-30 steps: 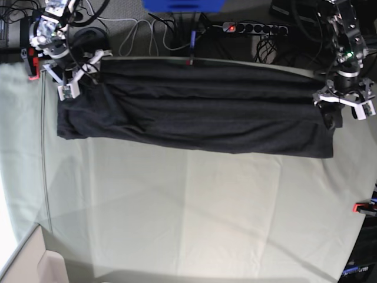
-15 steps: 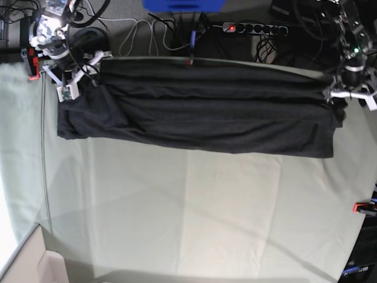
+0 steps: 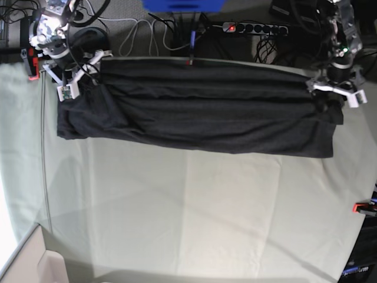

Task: Layout the t-shirt on the table in an organized manner, then fold the t-shirt properly
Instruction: 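Press the folded strip flat with both grippers and release it, then push the shirt's end with the left gripper toward the right gripper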

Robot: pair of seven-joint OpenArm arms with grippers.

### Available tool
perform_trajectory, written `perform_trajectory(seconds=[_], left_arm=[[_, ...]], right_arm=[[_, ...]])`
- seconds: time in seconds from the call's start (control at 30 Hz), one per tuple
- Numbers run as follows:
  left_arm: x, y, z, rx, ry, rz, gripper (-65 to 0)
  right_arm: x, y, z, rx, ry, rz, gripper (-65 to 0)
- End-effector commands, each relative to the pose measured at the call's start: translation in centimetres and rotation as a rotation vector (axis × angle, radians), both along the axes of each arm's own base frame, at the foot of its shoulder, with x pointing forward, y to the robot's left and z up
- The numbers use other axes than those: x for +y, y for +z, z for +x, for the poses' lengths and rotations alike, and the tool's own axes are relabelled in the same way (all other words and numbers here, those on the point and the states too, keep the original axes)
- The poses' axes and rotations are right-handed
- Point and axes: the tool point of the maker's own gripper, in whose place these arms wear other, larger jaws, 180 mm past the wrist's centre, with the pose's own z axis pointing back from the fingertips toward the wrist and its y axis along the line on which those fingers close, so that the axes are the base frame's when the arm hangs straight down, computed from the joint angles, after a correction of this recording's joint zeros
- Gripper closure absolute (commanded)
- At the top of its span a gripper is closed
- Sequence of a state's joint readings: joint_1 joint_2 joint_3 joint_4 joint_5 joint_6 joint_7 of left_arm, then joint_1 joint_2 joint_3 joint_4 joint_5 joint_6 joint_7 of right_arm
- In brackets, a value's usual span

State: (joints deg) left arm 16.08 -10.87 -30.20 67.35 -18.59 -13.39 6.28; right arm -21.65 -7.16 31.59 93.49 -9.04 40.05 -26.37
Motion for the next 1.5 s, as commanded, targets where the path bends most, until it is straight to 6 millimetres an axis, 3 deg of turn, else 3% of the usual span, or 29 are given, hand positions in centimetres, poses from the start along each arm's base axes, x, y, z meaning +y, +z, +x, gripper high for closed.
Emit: perform_trajectory(seconds=[0.0, 0.17, 0.47, 0.67, 0.93, 1.0, 1.03, 1.13, 1.27, 1.47], left_arm=[[0.8, 0.9, 0.9, -0.037, 0.002, 0.021, -51.6], [0.7, -0.3, 1.1, -0.014, 0.018, -0.003, -51.6], [0.5, 0.1, 2.4, -0.021, -0.017, 0.008, -51.3], [0.7, -2.3, 0.7, 0.045, 0.007, -0.019, -49.6], [0.8, -2.5, 0.9, 0.072, -0.048, 0.006, -15.0], [0.8, -2.4, 0.9, 0.07, -0.047, 0.006, -2.3], [0.8, -2.4, 0.9, 0.069, -0.048, 0.007, 0.0], [0.5, -0.7, 2.2, 0.019, -0.065, 0.023, -0.8], [-0.5, 3.4, 3.8, -0.084, -0.116, 0.068, 0.0], [-4.5, 9.4, 5.6, -0.246, -0.19, 0.103, 0.0]], right_arm=[[-0.3, 0.7, 0.5, -0.032, -0.001, -0.006, -34.8], [-0.3, 0.7, 0.5, -0.032, -0.001, -0.006, -34.8], [-0.3, 0.7, 0.5, -0.032, -0.001, -0.006, -34.8], [-0.3, 0.8, 0.7, -0.037, 0.0, -0.008, -34.8], [-0.4, 0.9, 0.8, -0.04, 0.001, -0.009, -34.8], [-0.4, 0.9, 0.8, -0.04, 0.001, -0.009, -34.8], [-0.4, 0.9, 0.9, -0.042, 0.001, -0.009, -34.8], [-0.4, 0.9, 0.9, -0.042, 0.001, -0.011, -34.8], [-0.5, 0.9, 0.9, -0.042, 0.002, -0.012, -34.8], [-0.5, 0.9, 0.9, -0.042, 0.002, -0.012, -34.8]])
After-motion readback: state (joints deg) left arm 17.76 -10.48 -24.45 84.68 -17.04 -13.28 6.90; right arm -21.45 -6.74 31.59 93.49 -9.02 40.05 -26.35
